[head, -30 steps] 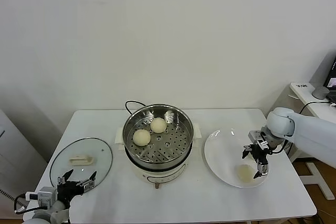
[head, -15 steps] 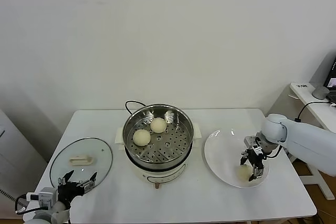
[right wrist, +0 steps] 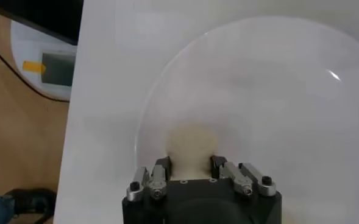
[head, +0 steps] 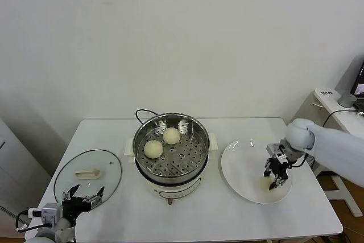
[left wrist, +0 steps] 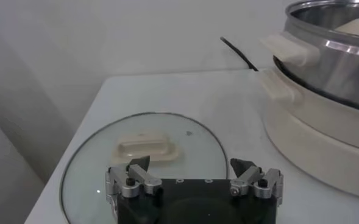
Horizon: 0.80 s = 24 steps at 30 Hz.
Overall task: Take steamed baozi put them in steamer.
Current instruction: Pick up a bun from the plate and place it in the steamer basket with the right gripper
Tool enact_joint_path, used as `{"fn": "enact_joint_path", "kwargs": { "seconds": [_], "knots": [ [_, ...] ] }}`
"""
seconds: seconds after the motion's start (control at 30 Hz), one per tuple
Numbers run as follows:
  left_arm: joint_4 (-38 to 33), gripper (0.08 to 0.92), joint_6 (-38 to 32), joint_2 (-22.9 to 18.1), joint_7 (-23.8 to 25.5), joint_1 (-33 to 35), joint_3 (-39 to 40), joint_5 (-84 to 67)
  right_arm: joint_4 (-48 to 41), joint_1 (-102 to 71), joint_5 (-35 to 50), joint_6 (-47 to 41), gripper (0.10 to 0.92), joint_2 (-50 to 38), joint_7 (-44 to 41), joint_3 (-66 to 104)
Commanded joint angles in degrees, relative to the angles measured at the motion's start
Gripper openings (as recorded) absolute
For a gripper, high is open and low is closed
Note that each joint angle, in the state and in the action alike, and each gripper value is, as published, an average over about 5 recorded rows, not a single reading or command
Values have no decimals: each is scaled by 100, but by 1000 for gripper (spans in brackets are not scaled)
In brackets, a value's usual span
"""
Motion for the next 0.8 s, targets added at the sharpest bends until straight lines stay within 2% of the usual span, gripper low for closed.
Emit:
{"fn": "enact_joint_path", "kwargs": {
  "seconds": [0.03,0.3,0.6,0.8],
  "knots": [
    [19,823,20,12,-4,-48,31,-5,78,1888,643,286,424,385,-119,-394],
    [11,823,15,27,-1,-83,79,-7,-242,2335,1364,1463,424,1537,-85,-105],
    [7,823,2,75,3,-74,101,-9,-191,2321,1246,2666,424,2531,-124,-58],
    [6,823,13,81,2,-98,111,-29,-83,2145,712,3405,431,3155,-249,-7]
  ]
}}
